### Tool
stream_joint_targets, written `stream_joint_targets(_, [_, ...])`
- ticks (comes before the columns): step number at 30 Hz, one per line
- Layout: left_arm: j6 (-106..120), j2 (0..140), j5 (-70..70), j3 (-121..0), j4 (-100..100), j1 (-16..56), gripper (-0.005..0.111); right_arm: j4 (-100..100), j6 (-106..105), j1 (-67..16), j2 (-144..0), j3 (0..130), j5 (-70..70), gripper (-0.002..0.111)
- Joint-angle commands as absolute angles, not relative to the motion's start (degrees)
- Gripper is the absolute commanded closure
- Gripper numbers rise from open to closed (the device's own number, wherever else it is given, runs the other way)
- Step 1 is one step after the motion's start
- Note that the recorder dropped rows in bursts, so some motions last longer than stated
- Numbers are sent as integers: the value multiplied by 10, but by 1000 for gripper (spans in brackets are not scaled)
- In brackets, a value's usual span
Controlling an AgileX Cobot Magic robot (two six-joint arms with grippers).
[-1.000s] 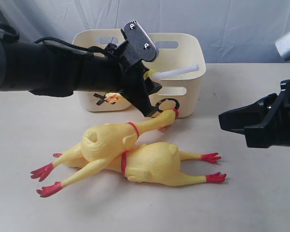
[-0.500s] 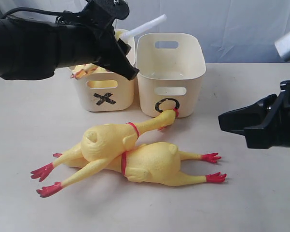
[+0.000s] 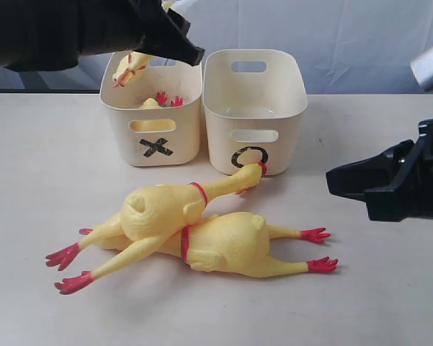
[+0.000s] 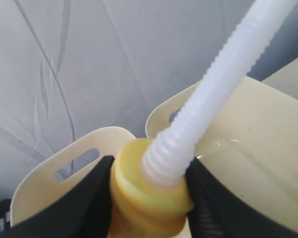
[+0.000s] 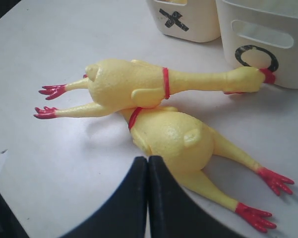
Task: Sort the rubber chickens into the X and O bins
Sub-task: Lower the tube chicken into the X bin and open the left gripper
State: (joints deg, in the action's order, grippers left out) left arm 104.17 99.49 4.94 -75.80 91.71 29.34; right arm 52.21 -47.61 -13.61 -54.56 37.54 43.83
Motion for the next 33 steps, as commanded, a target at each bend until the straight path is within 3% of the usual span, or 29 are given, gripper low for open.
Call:
stream_joint_targets(1, [946,1025,28,-789,921,265,107,525,-478,-137,-545,380,437,109])
stream_joint_targets(17, [921,1096,-23,-837,918,217,103,530,-478,-137,-545,380,443,109])
stream_joint_targets(21, [921,1106,-10,-837,914,217,93,530,-478,-137,-545,380,443,109])
stream_joint_targets(29, [921,1107,100,-837,920,217,55,531,-478,-137,-545,380,442,109])
stream_joint_targets(33, [921,1107,110,-837,938,217,42,532,-479,-137,-545,380,442,109])
